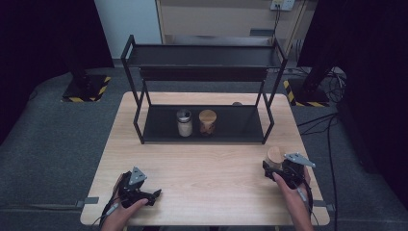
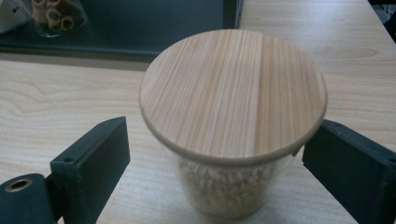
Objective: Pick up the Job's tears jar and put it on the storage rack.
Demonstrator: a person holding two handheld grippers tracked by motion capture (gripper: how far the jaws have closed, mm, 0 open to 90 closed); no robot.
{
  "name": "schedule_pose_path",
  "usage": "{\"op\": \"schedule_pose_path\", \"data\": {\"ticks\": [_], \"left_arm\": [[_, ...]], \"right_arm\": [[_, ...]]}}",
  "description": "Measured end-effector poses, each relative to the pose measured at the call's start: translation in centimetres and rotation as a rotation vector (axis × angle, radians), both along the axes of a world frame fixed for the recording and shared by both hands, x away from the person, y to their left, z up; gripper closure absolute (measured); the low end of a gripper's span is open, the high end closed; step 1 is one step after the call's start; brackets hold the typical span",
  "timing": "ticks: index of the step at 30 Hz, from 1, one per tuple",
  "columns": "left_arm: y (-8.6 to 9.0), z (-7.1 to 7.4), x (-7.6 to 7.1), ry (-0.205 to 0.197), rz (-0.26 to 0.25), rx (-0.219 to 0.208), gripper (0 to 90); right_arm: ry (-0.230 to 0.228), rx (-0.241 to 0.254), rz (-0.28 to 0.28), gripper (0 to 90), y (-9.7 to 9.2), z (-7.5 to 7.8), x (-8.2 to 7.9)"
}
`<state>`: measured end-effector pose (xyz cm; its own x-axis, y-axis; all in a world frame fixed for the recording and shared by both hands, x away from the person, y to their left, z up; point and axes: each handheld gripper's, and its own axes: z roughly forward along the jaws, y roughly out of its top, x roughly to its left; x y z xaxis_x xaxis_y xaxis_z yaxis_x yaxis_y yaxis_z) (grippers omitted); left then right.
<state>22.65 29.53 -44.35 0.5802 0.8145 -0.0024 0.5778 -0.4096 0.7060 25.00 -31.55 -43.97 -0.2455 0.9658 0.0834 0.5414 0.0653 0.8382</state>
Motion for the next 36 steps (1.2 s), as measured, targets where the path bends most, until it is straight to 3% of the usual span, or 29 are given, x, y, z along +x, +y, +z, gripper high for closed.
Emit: {"op": "schedule_pose_path", "data": {"ticks": [12, 15, 28, 36], "left_arm": [[0.0, 0.0, 0.0, 0.0, 0.0, 0.0, 0.0], [0.0, 0.0, 0.0, 0.0, 0.0, 0.0, 0.0], [0.0, 0.0, 0.0, 0.0, 0.0, 0.0, 0.0], [0.0, 0.0, 0.0, 0.001, 0.0, 0.0, 0.0]], "right_arm": [[-0.038, 0.003, -0.019, 14.0, 0.6, -0.6, 0.4], [-0.042, 0.029, -0.036, 14.6, 0.7, -0.7, 0.5], [-0.076, -0.031, -0.061, 22.3, 1.8, -1.0, 0.4], [-0.09, -0.043, -0.08, 24.5, 2.3, -1.4, 0.1]]}}
